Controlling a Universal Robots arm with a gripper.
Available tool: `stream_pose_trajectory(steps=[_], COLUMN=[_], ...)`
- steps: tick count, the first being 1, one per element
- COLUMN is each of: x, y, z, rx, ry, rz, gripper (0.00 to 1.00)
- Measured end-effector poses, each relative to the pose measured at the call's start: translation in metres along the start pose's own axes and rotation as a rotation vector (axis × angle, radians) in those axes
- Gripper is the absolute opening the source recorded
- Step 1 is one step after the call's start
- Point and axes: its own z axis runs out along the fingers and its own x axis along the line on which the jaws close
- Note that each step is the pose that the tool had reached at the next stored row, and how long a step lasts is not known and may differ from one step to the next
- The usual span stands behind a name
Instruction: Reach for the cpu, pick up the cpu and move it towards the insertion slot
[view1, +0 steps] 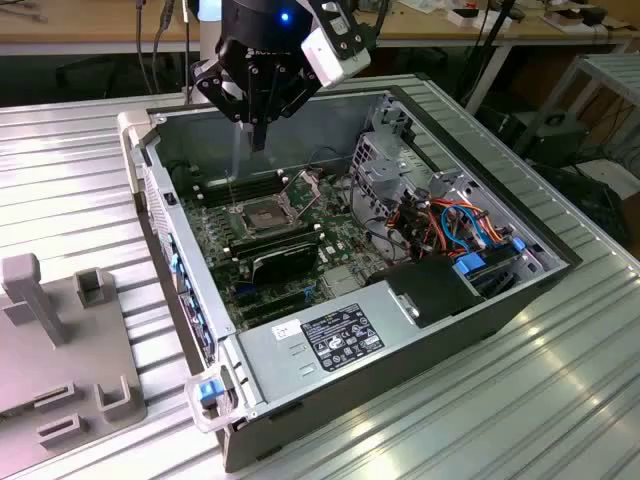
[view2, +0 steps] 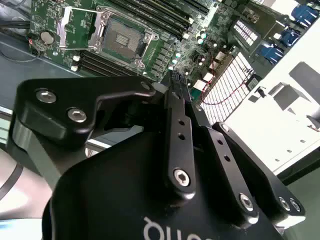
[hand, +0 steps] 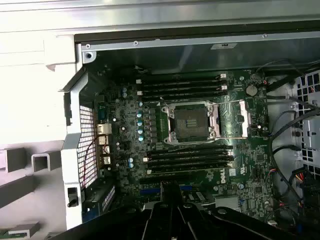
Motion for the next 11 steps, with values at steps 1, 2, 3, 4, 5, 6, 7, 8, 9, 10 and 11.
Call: stream_pose_trajectory(steps=[1, 2, 3, 4, 5, 6, 7, 8, 9, 10, 11], x=[0.0, 0.0, 0.0, 0.0, 0.0002, 0.0009, 0.0026, 0.0032, 0.0037, 0.0043, 0.0047], y=[0.0, 0.0, 0.0, 0.0, 0.0, -0.0001, -0.0002, -0.0002, -0.0003, -0.0003, -0.0003], z=[0.0, 0.0, 0.0, 0.0, 0.0, 0.0, -0.0001, 0.0, 0.0, 0.0, 0.0], rx=[0.0, 0.0, 0.0, -0.0001, -0.0001, -0.0001, 0.0, 0.0, -0.0001, 0.0, 0.0001], ry=[0.0, 0.0, 0.0, 0.0, 0.0, -0.0001, 0.0, 0.0003, 0.0007, 0.0015, 0.0023], rz=[0.0, 0.0, 0.0, 0.0, 0.0, 0.0, 0.0, 0.0, 0.0, 0.0, 0.0], gripper=[0.11, 0.11, 0.11, 0.11, 0.11, 0.11, 0.11, 0.11, 0.11, 0.11, 0.11])
